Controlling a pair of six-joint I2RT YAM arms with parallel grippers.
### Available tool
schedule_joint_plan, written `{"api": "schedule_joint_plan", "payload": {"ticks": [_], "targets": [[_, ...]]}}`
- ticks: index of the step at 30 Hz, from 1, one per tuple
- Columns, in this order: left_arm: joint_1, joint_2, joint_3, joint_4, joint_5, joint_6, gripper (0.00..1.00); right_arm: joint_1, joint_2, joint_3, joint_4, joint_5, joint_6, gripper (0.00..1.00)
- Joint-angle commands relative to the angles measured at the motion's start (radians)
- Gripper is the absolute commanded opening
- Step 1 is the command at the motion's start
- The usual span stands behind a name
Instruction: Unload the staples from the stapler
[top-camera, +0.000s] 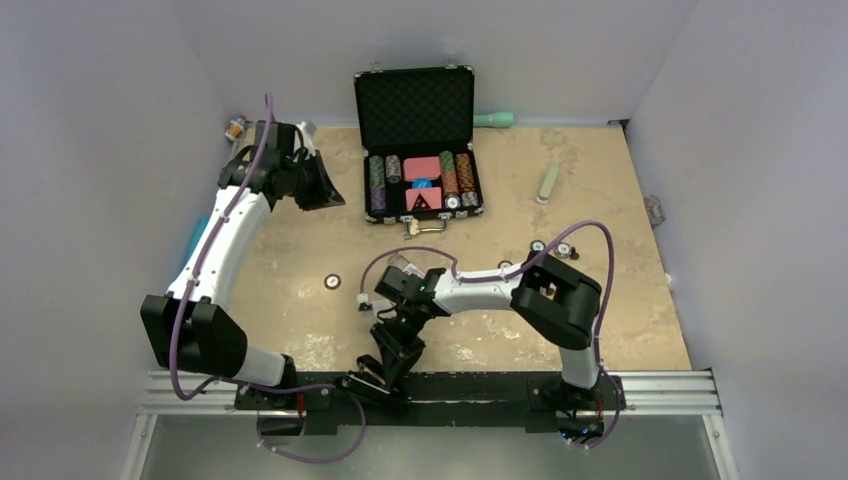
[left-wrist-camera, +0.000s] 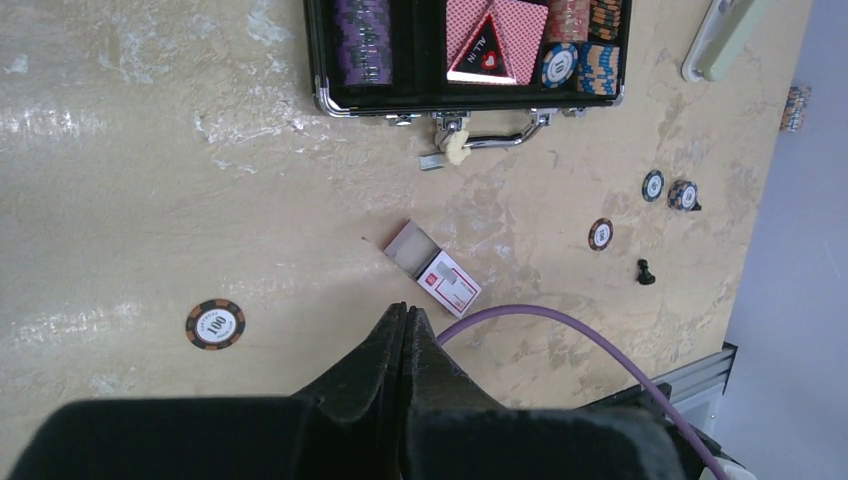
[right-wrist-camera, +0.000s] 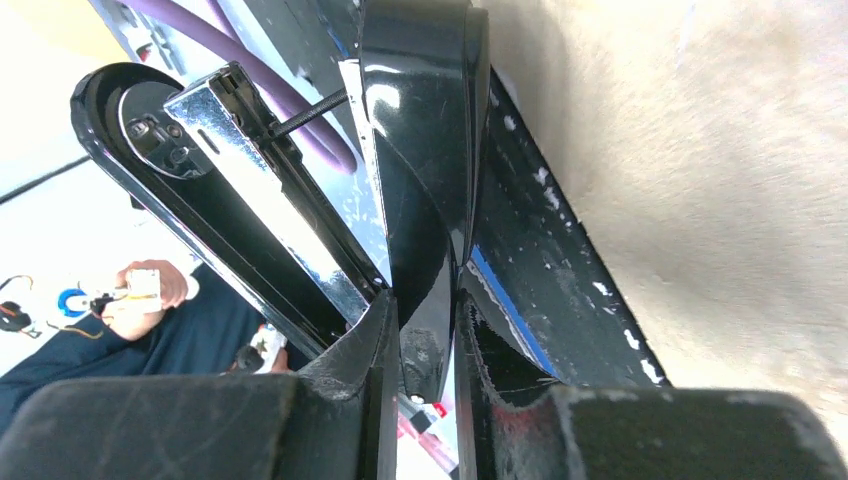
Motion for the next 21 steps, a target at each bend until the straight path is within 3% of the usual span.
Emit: {"api": "schedule_joint_plan", "payload": {"ticks": [1, 6, 12, 17, 19, 21], "targets": [[0.003, -0.035, -0.002, 0.041, 0.022, 0.017, 0.0, -0.022, -0.008, 0.094, -0.024, -0.058, -0.043, 0.0], [0.005, -0.065, 0.01, 0.016, 0.044, 0.025, 0.0, -0.073, -0.043, 0.13, -0.043, -0.072, -0.041, 0.0], [0.023, -0.135, 0.032, -0.033, 0.044, 0.013, 0.03, -0.208, -0.137, 0.231, -0.17, 0.034, -0.065, 0.0], [0.032, -0.203, 0.013, -0.064, 0.035, 0.012, 0.59, -0.326, -0.178, 0.365, -0.277, 0.165, -0.069, 0.0], [0.034, -0.234, -0.002, -0.08, 0.024, 0.016, 0.74, -0.363, -0.183, 0.407, -0.313, 0.233, -0.07, 0.0], [0.037, -0.269, -0.025, -0.092, 0.017, 0.019, 0.81, -0.396, -0.187, 0.44, -0.344, 0.3, -0.071, 0.0]]}}
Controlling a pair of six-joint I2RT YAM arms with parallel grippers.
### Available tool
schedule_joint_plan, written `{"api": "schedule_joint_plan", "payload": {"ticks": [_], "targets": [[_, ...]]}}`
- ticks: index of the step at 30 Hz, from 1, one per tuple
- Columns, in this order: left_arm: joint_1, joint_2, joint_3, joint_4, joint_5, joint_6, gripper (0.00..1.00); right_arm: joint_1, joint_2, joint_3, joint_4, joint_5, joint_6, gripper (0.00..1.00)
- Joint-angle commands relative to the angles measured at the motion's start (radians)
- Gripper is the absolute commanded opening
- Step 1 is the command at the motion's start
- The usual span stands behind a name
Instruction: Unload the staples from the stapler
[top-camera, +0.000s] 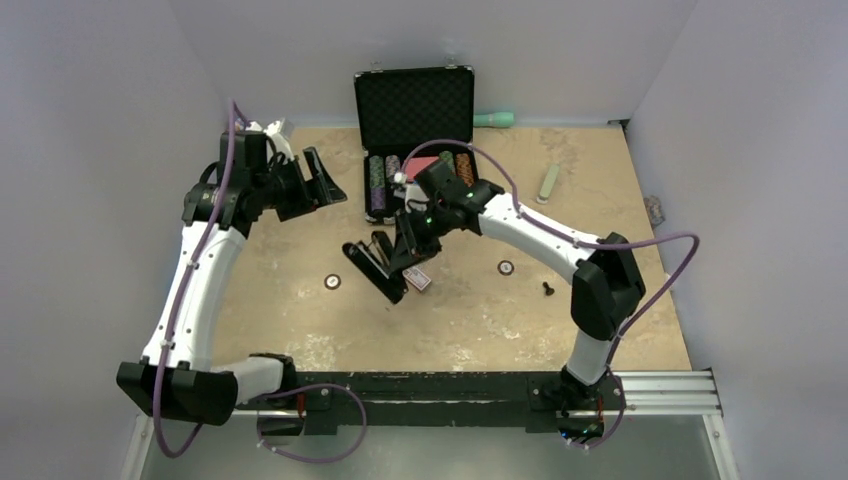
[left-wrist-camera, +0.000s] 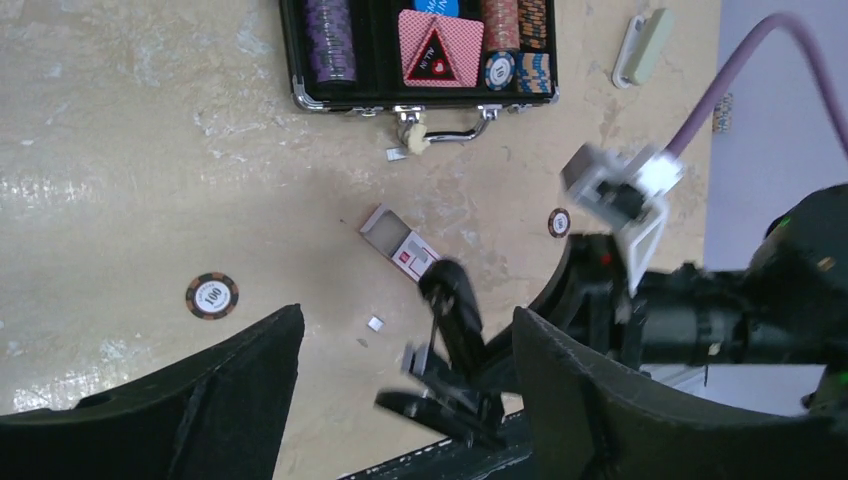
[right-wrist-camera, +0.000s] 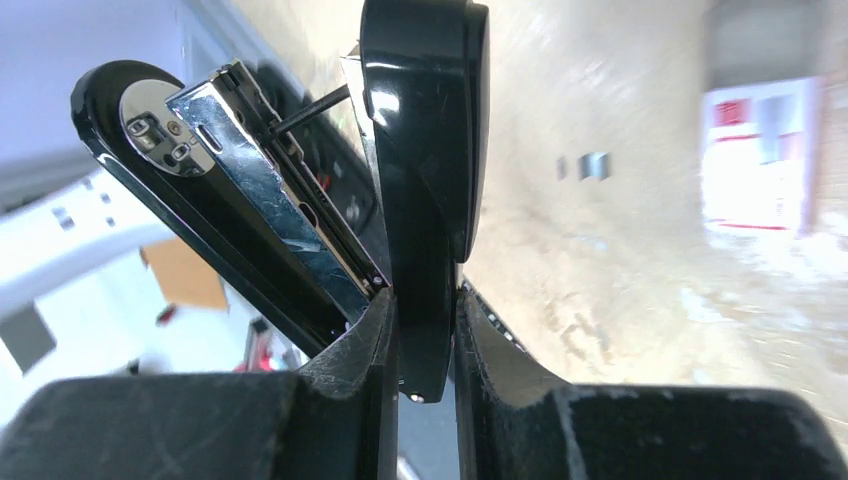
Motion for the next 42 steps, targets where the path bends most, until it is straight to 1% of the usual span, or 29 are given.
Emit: {"api": "schedule_joint_plan", "payload": {"ticks": [1, 6, 10, 18, 26, 30, 33, 35, 38, 42], "targets": [[0.013, -0.087, -0.034, -0.03, -0.009, 0.011, 0.82, -0.059, -0.064, 0.112, -0.103, 0.15, -0.012, 0.0], [0.021, -0.196, -0.135, -0.061, -0.03, 0.027, 0.83, -0.121, -0.094, 0.121, -0.137, 0.301, 0.025, 0.0], [0.029, -0.294, -0.247, -0.075, -0.04, 0.031, 0.83, -0.159, -0.14, 0.053, -0.136, 0.409, 0.061, 0.0], [0.031, -0.479, -0.406, -0.102, -0.073, 0.039, 0.83, -0.216, -0.226, -0.062, -0.143, 0.548, 0.084, 0.0], [0.031, -0.574, -0.495, -0.113, -0.111, 0.057, 0.84, -0.294, -0.301, -0.168, -0.157, 0.697, 0.107, 0.0], [0.032, -0.606, -0.542, -0.079, -0.081, 0.045, 0.84, -0.367, -0.318, -0.173, -0.163, 0.755, 0.104, 0.0], [0.031, -0.627, -0.584, -0.051, -0.079, 0.03, 0.83, -0.436, -0.307, -0.164, -0.162, 0.787, 0.105, 0.0], [0.031, -0.635, -0.581, -0.051, -0.082, 0.032, 0.83, -0.471, -0.285, -0.142, -0.166, 0.82, 0.119, 0.0], [0.03, -0.641, -0.59, -0.042, -0.092, 0.03, 0.83, -0.502, -0.215, -0.083, -0.186, 0.908, 0.148, 0.0], [0.03, -0.647, -0.593, -0.036, -0.089, 0.031, 0.83, -0.539, -0.088, 0.038, -0.223, 0.942, 0.161, 0.0]]}}
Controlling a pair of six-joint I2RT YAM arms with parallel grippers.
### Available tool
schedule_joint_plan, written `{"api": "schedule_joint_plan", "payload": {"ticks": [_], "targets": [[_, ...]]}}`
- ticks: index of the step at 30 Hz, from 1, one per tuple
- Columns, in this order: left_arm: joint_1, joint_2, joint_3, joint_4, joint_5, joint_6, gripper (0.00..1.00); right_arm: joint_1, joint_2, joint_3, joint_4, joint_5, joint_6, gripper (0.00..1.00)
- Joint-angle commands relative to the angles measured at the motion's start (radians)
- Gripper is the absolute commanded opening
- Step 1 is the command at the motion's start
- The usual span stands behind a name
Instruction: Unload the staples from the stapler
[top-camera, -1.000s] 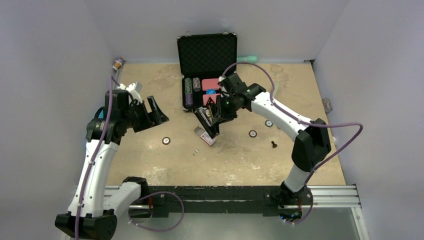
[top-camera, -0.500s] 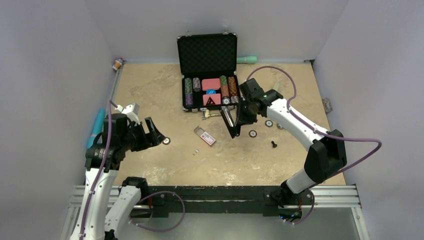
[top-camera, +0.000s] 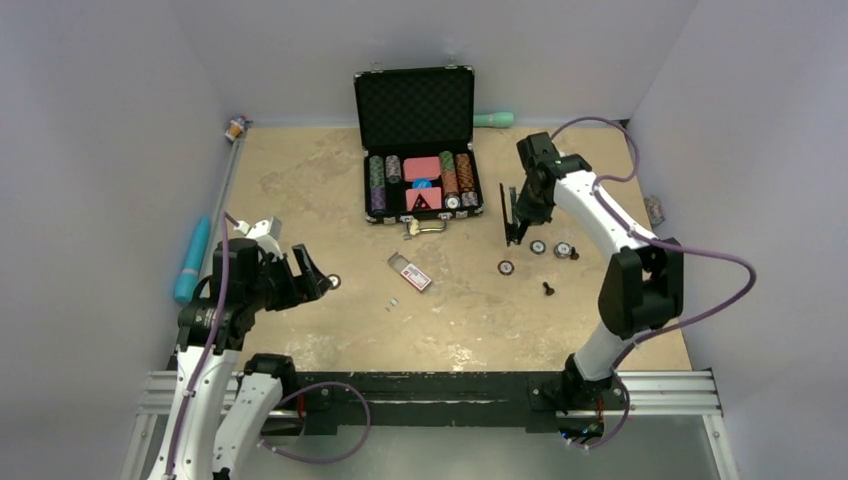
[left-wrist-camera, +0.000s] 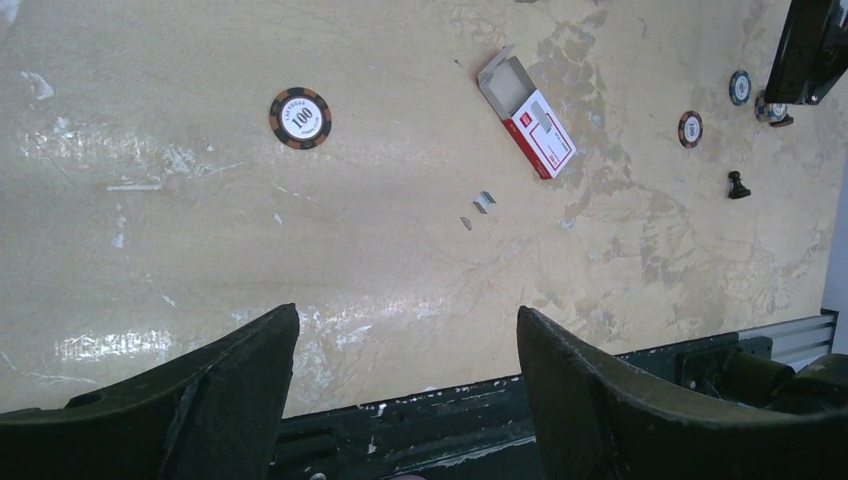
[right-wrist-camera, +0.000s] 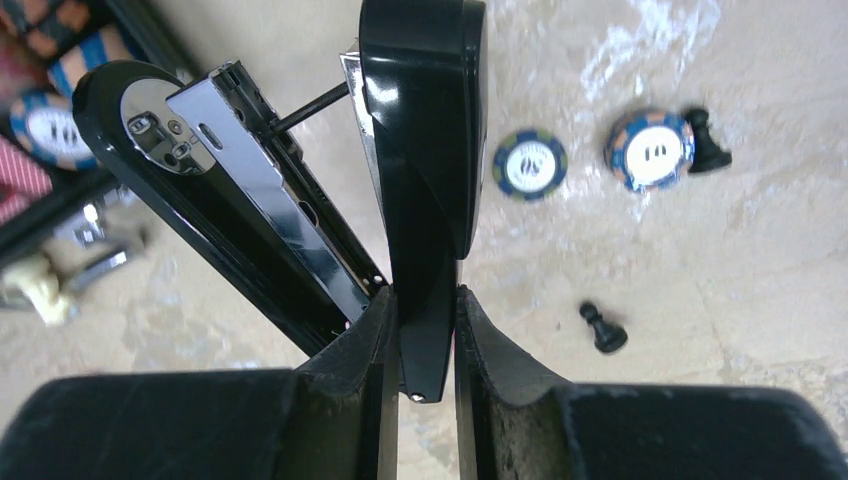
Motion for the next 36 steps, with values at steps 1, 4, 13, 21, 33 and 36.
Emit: {"api": "schedule_joint_plan", "payload": {"ticks": [1, 4, 13, 21, 33, 36], "targets": [[0.005, -0.015, -0.005, 0.052, -0.002, -0.001, 0.83, -0.032, 0.114, 0.171, -0.002, 0.085, 0.044, 0.0], [0.003, -0.026, -0.009, 0.056, 0.006, 0.0, 0.83, -0.055, 0.203, 0.278, -0.034, 0.103, 0.053, 0.0], [-0.005, -0.031, -0.012, 0.061, 0.011, 0.005, 0.81, -0.068, 0.451, 0.636, -0.251, 0.4, 0.172, 0.0], [-0.012, -0.024, -0.012, 0.062, 0.013, 0.005, 0.81, -0.047, 0.546, 0.738, -0.278, 0.595, 0.247, 0.0], [-0.029, 0.054, -0.008, 0.137, 0.135, 0.032, 0.86, 0.036, 0.393, 0.707, -0.259, 0.353, 0.146, 0.0], [-0.03, 0.095, -0.011, 0.285, 0.311, -0.044, 0.87, 0.093, 0.263, 0.606, -0.146, 0.172, 0.048, 0.0]]}}
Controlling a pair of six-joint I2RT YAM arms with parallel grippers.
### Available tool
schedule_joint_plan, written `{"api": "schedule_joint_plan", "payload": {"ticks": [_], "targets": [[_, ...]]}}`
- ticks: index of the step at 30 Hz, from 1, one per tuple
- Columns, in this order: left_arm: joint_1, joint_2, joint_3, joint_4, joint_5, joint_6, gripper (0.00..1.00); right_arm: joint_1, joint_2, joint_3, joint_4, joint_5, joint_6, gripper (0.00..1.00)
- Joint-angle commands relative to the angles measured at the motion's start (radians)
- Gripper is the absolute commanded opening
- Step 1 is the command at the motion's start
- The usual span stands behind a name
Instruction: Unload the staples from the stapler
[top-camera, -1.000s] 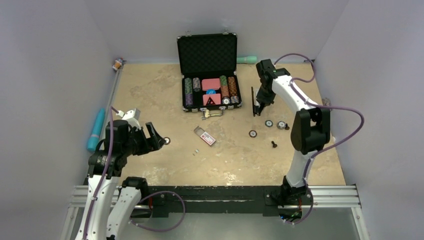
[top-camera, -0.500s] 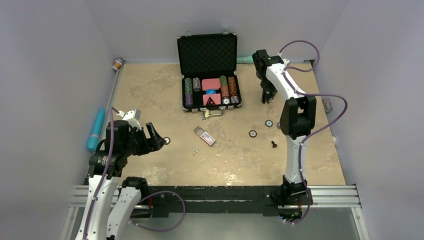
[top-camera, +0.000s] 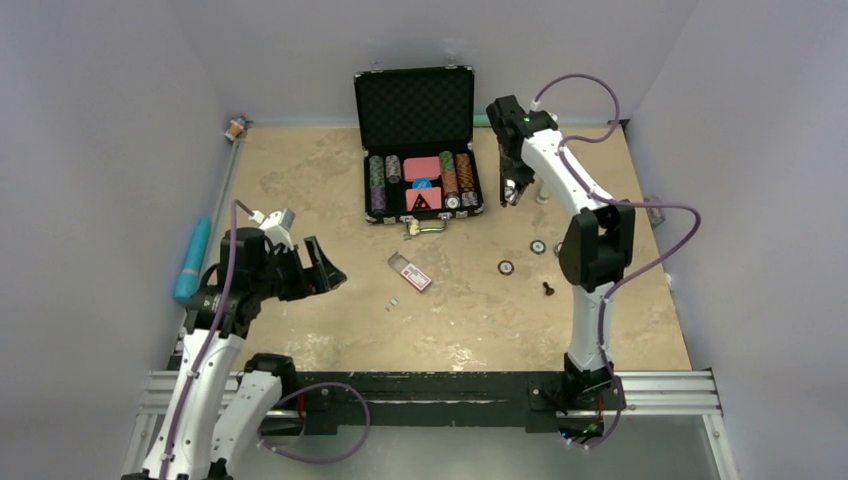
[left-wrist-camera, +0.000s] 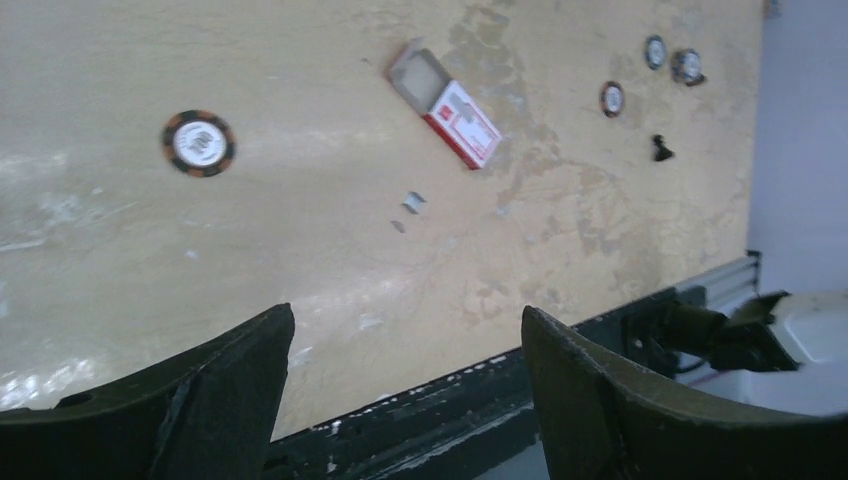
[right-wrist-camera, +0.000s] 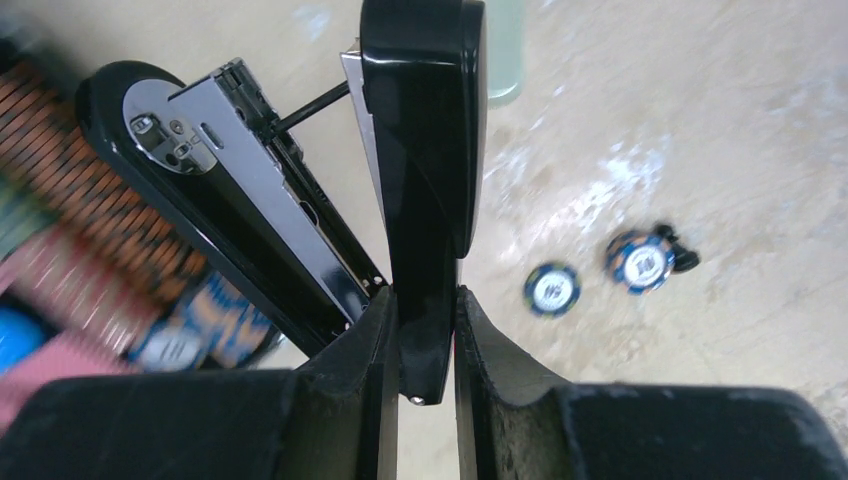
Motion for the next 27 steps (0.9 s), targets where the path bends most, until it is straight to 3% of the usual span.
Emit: {"api": "schedule_joint_plan", "payload": {"ticks": [1, 4, 6, 12, 19, 27], "targets": [[-0.008, 0.056, -0.012, 0.299, 0.302, -0.102, 0.87, 0.076, -0.295, -0.1, 0.16, -0.266, -0.125, 0.0], [-0.008, 0.096, -0.077, 0.683, 0.486, -0.35, 0.87, 0.126, -0.402, -0.188, 0.238, -0.452, -0.124, 0.0], [-0.008, 0.135, -0.079, 0.874, 0.512, -0.456, 0.87, 0.17, -0.46, -0.212, 0.259, -0.515, -0.104, 0.0], [-0.049, 0.27, 0.048, 1.064, 0.493, -0.509, 0.88, 0.309, -0.548, -0.18, 0.305, -0.614, -0.037, 0.0], [-0.154, 0.303, 0.136, 1.061, 0.344, -0.428, 0.89, 0.402, -0.524, -0.075, 0.293, -0.681, 0.01, 0.0], [-0.209, 0.331, 0.219, 0.881, 0.244, -0.289, 0.93, 0.442, -0.564, -0.09, 0.317, -0.715, 0.031, 0.0]]}}
